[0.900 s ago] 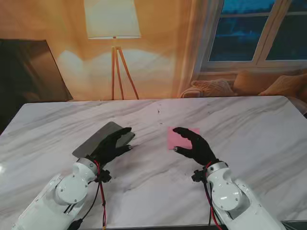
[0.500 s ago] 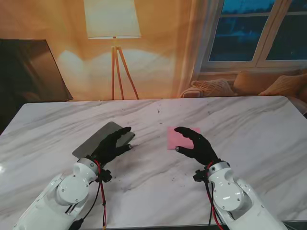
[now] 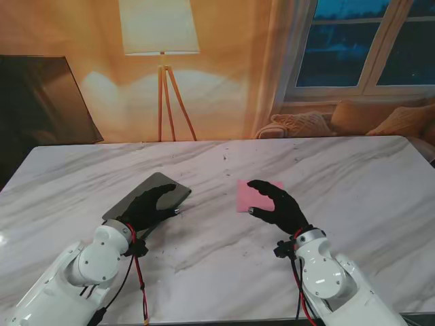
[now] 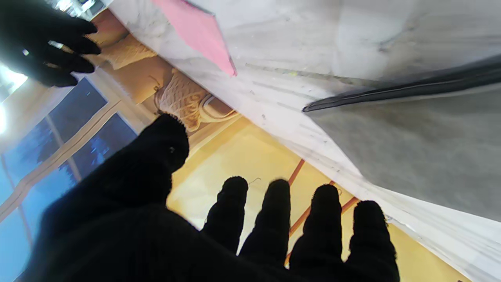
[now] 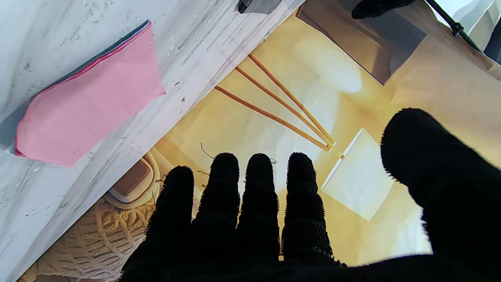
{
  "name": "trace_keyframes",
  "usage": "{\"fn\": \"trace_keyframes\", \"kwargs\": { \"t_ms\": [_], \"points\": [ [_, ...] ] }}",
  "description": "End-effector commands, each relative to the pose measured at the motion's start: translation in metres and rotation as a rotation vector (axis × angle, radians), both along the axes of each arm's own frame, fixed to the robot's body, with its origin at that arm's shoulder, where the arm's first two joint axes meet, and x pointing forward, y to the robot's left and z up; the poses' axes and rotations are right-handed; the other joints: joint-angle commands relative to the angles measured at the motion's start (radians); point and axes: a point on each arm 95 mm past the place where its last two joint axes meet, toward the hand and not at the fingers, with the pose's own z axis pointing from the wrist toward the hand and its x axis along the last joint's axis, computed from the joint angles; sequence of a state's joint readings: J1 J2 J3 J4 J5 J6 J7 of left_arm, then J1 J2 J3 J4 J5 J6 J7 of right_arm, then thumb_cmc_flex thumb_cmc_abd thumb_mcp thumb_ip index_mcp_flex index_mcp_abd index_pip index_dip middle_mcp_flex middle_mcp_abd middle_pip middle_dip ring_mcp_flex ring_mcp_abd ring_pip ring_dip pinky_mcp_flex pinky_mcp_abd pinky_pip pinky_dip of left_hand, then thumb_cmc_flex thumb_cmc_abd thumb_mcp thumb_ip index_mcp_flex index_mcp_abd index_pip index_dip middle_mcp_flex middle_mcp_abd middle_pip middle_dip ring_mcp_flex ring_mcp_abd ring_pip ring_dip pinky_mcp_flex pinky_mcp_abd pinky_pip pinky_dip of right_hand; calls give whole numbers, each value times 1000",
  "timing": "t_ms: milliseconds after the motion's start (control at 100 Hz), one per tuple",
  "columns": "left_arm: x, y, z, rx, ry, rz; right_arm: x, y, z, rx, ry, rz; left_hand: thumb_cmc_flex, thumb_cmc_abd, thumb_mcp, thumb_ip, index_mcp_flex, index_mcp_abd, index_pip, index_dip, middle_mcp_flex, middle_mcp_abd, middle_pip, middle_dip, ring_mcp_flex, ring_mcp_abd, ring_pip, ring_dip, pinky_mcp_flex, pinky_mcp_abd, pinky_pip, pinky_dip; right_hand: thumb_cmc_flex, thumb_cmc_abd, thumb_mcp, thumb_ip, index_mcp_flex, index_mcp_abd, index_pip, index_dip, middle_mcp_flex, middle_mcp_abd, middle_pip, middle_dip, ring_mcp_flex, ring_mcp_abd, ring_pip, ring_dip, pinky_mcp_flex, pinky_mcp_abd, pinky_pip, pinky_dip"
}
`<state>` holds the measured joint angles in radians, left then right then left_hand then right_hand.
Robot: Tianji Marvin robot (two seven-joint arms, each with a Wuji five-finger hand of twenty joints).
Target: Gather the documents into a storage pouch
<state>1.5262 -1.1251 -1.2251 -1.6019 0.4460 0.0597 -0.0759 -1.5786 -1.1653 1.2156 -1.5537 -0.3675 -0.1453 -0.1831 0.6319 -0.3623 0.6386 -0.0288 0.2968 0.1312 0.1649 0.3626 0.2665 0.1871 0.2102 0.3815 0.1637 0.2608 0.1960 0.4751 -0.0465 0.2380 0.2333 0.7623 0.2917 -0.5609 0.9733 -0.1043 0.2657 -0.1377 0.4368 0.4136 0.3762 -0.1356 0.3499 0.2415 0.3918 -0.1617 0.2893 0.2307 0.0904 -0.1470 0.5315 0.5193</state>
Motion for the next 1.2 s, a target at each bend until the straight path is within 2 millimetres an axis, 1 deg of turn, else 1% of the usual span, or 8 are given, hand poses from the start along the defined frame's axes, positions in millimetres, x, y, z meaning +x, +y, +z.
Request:
{"fn": "trace_keyframes", "kwargs": {
  "t_ms": [0, 280, 400, 490, 610, 870, 970, 1190],
  "points": [
    [4, 13, 5, 50, -2, 8, -1, 2, -3, -4, 21, 7, -28, -28, -26, -28, -48, -15, -21, 4, -57, -2, -13, 2, -51, -11, -26, -5, -26, -12, -10, 24, -13, 32, -22, -2, -26, 12, 4, 5, -43, -5, 6, 5, -38, -2, -16, -4, -2, -10, -1, 16],
    [10, 41, 3, 210, 73, 16, -1, 3, -4, -4, 32, 13, -56, -39, -73, -28, -166, -24, -88, 4, -149, -28, -152, -83, -138, -1, -121, -76, -59, 1, -79, -35, -14, 37, -26, -1, -25, 13, 5, 7, -45, -2, 10, 8, -39, 9, -16, -1, -2, -7, -4, 26],
    [16, 48, -3, 247, 114, 24, -1, 4, -5, -6, 36, 17, -69, -54, -63, -30, -169, -18, -159, -19, -164, -28, -201, -98, -150, 39, -139, -98, -59, 20, -73, -47, -14, 39, -27, 0, -25, 12, 6, 8, -45, -2, 10, 9, -38, 11, -16, 0, 0, -5, -5, 29],
    [21, 50, -9, 263, 145, 23, -2, 5, -5, -5, 40, 19, -78, -65, -48, -36, -166, -14, -178, -47, -170, -40, -227, -198, -159, 71, -157, -115, -28, 39, -55, -42, -15, 41, -29, 0, -26, 11, 5, 8, -45, -2, 10, 10, -39, 17, -16, 1, 0, -2, -6, 32],
    [27, 47, -17, 286, 174, 23, -2, 6, -5, -6, 41, 21, -81, -81, -20, -39, -165, -4, -184, -96, -177, -35, -233, -257, -153, 118, -136, -103, 18, 81, -44, -44, -16, 43, -31, 1, -27, 12, 5, 9, -46, -3, 10, 10, -37, 20, -17, 2, 2, 2, -6, 36],
    [38, 40, -31, 353, 201, 33, -1, 6, -5, -4, 40, 20, -70, -109, 57, -41, -164, 17, -190, -156, -175, 2, -220, -244, -132, 151, -67, -79, 83, 109, -16, -34, -16, 49, -34, 2, -28, 10, 3, 10, -45, -3, 9, 11, -34, 34, -17, 4, 6, 8, -5, 44],
    [41, 37, -36, 373, 209, 42, -1, 6, -5, -3, 41, 19, -70, -114, 74, -44, -164, 25, -187, -175, -172, 20, -213, -202, -123, 129, -29, -59, 84, 109, 4, -4, -15, 51, -36, 2, -32, 10, 2, 11, -46, -3, 9, 12, -32, 44, -17, 6, 9, 13, -3, 48],
    [47, 31, -48, 414, 241, 52, -2, 6, -5, 1, 40, 18, -96, -113, 65, -52, -163, 44, -189, -206, -169, 50, -202, -135, -94, 120, 43, -1, 97, 98, 48, 71, -16, 55, -39, 3, -31, 11, 2, 14, -45, -3, 10, 13, -26, 52, -17, 8, 12, 19, -1, 55]
  ]
}}
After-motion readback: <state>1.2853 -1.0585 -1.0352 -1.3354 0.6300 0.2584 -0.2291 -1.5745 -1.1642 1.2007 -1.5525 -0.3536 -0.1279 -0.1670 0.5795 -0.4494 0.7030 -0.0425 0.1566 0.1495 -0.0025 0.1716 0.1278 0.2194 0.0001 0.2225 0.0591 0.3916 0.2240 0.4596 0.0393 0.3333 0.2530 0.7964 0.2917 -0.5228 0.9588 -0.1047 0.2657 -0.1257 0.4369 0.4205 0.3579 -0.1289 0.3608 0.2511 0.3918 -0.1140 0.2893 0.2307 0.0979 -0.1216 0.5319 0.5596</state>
